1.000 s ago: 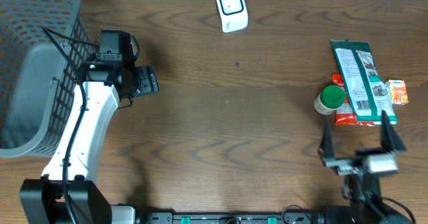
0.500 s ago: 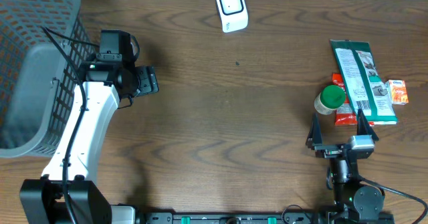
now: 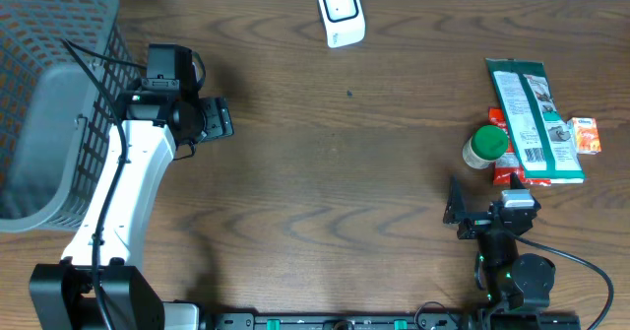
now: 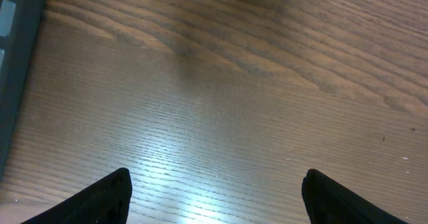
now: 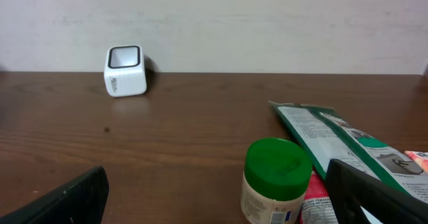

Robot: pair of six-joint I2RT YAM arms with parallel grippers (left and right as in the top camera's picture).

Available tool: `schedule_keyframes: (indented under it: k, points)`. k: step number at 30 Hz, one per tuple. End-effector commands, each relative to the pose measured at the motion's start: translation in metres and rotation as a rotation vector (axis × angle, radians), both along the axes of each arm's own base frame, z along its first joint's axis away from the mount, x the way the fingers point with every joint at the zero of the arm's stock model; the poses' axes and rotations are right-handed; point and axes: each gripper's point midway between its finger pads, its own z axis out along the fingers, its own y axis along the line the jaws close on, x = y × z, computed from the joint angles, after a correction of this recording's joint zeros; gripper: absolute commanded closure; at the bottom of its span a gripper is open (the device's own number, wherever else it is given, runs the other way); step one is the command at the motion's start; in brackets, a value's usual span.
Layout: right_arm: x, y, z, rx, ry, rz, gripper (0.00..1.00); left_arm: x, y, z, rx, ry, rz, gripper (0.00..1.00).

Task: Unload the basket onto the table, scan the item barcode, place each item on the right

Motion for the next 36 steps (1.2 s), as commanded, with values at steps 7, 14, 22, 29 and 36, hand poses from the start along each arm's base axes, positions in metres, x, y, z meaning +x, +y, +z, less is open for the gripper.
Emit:
schedule_keyframes:
  k: [7,14,22,29,36]
  points:
    - [0.0,-0.002,0.0,0.013,0.001,-0.01,0.01,0.0,0.003,0.004,0.012,-0.011,0.006,0.18]
    - [0.0,-0.002,0.0,0.013,0.001,-0.01,0.01,0.0,0.003,0.004,0.012,-0.011,0.006,0.18]
    - [0.0,-0.002,0.0,0.013,0.001,-0.01,0.01,-0.001,0.003,0.01,0.011,-0.029,0.005,0.18]
    - [0.0,-0.002,0.0,0.013,0.001,-0.01,0.01,-0.01,0.003,0.065,0.005,-0.194,0.006,0.18]
    - [0.0,-0.002,0.0,0.013,0.001,-0.01,0.01,-0.07,0.005,0.185,-0.011,-0.593,0.008,0.18]
